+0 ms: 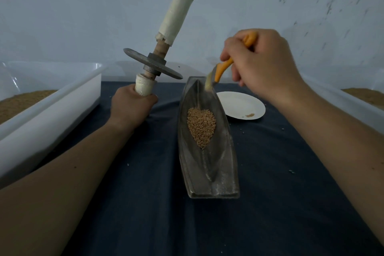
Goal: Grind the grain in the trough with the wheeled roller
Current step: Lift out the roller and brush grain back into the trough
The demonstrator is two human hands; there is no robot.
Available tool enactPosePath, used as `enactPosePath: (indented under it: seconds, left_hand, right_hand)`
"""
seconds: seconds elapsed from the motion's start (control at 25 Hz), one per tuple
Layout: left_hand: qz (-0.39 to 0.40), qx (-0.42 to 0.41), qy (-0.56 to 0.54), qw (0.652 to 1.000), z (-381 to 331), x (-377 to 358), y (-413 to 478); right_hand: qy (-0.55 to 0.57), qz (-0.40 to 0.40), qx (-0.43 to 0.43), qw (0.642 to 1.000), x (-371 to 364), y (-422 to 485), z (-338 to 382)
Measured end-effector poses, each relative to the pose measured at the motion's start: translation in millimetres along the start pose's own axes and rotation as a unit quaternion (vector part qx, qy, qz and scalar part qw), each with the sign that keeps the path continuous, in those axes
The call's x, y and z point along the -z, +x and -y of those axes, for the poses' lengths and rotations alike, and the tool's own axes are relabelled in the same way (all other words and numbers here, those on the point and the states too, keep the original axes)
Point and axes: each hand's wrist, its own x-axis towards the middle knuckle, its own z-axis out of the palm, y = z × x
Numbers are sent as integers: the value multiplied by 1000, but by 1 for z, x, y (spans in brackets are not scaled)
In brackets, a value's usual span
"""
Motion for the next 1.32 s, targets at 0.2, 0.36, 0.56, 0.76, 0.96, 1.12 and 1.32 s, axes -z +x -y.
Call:
enactPosePath:
  seconds: [0.2, 0.36, 0.56, 0.76, 0.96, 1.12, 1.32]
  left_hand:
    - [4, -2, 3, 1000, 1, 0, 1]
    - [7, -2, 9, 1000, 2, -1, 1]
    - [5, -1, 6, 1000, 1, -1, 1]
    - [1, 9, -7, 1000, 1, -2, 1]
    - [6, 5, -3, 1000, 2, -2, 2]
    - [9, 4, -1, 1000, 2, -1, 2]
    - [13, 2, 1, 1000, 1, -1, 1]
  right_hand:
    - [-77, 2, -71, 995, 27, 11, -21]
    - [-244, 139, -120, 952, 31, 11, -43]
    - [-271, 286, -131, 910, 24, 7, -52]
    - [-303, 465, -152, 818, 24, 3, -49]
    - [-322, 518, -150, 778, 20, -2, -47]
    - [-320, 542, -167, 759, 18, -2, -47]
    - [-309, 553, -186, 751, 19, -3, -45]
